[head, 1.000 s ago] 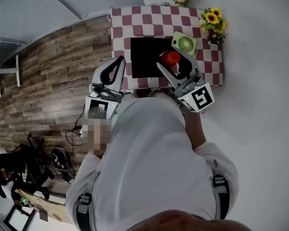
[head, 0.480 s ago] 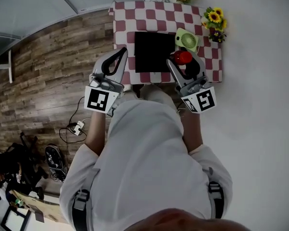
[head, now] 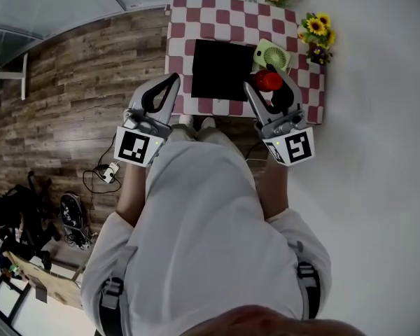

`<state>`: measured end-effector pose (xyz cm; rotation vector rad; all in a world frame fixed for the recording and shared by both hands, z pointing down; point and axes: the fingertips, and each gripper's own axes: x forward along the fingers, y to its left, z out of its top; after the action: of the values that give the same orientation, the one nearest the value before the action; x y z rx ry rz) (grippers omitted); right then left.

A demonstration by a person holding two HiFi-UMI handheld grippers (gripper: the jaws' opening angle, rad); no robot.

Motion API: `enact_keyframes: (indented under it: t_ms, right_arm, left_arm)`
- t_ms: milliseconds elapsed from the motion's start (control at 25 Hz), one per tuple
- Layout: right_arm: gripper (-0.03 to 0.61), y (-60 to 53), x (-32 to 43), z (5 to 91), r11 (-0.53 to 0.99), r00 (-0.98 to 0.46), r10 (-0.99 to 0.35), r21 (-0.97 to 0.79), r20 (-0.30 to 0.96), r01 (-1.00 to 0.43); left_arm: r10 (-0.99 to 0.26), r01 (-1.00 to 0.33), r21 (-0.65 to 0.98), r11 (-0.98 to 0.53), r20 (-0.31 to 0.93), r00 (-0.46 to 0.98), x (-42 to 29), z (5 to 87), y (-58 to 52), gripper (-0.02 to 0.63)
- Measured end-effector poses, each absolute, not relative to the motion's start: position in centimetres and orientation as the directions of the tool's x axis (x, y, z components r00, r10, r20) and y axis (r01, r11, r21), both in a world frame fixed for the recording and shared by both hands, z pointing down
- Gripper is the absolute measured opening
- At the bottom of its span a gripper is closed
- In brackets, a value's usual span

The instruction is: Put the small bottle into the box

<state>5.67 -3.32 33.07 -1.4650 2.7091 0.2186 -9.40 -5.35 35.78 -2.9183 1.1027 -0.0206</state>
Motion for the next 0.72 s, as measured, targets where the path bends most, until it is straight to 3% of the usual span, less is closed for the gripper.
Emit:
enact_keyframes:
  t_ms: [320, 560, 720]
  right_arm:
    - [0.222, -2.2, 10.6, 37.8, 0.531, -0.539, -0.842, 0.167, -0.004, -0.831]
    - [0.222, -3.3, 10.7, 46.0, 0.603, -0.508, -0.797, 0.380, 0.327, -0.702]
    - [0.222, -3.9, 9.4, 51.4, 0.689, -0.495, -0.719, 0.406, 0.487, -0.601]
  left_arm:
    - [-0.665, -0.666, -0.022, -0.745, 0.099, 0.740, -6.4, 38.6, -3.1, 0.002]
    - [-0.620, -0.621, -0.052, -0.782, 0.170, 0.766, -4.1, 40.0, -2.1, 0.002]
    - [-0.613, -0.615, -0.050, -0.787, 0.184, 0.769, -3.5, 40.1, -1.8, 0.002]
